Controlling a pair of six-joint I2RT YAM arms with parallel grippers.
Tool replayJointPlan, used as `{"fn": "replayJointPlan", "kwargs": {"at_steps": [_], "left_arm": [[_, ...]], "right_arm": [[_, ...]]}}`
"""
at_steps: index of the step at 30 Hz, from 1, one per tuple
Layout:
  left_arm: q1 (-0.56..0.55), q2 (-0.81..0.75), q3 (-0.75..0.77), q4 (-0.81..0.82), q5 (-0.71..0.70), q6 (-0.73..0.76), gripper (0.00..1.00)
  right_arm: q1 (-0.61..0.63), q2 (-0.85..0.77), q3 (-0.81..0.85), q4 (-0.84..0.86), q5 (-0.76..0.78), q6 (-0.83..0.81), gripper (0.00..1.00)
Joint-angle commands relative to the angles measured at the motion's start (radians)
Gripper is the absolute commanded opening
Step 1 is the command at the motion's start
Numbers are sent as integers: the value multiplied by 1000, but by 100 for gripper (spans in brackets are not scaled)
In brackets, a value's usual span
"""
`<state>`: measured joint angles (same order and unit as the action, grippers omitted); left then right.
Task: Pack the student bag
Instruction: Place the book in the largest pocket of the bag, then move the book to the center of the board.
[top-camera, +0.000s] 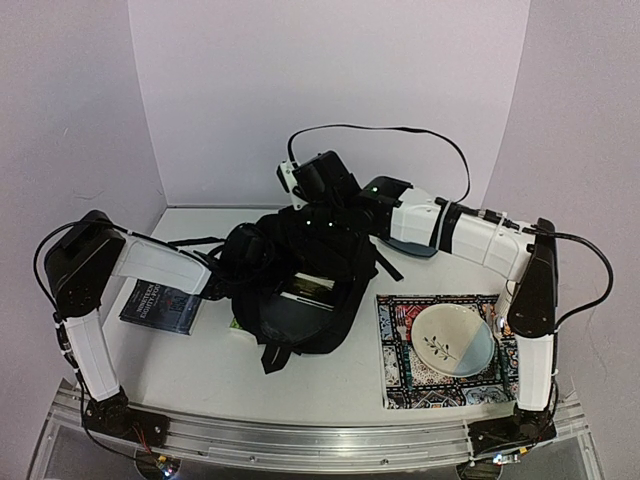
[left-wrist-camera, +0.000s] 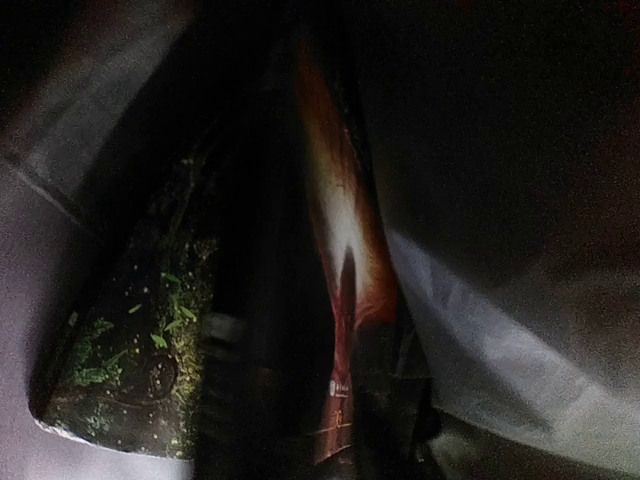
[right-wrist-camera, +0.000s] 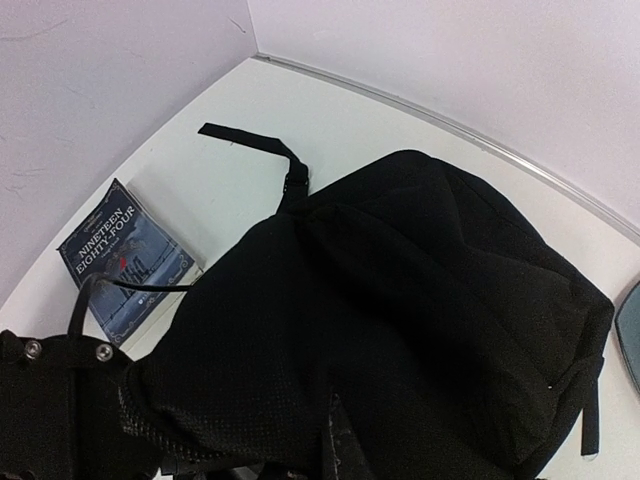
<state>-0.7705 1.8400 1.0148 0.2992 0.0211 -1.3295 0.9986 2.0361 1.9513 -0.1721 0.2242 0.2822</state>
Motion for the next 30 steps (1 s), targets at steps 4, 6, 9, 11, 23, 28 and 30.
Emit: {"fn": "replayJointPlan", "kwargs": {"at_steps": [4,6,9,11,23,28,30], "left_arm": [[0,-136,-91,66,-64,46,52],[0,-191,-130,59,-78,35,57],[0,-254,-160,6,-101,41,65],[0,-286,-144,-92,-121,54,69],[184,-571,-246,-554,-177,114,85],[365,-596,-253,-681,-149,251,94],[455,-565,-229,-711,-126,335,96]], "right_arm": [[15,-96,-32,65,74,-36,0],[13,-95,-33,65,87,-45,0],[12,-90,-32,65,105,-56,0],[11,-87,-33,65,117,-64,0],[-2,-133,-183,62,123,-63,0],[-3,-158,-253,62,75,-55,2],[-3,-162,-274,61,57,-51,2]]}}
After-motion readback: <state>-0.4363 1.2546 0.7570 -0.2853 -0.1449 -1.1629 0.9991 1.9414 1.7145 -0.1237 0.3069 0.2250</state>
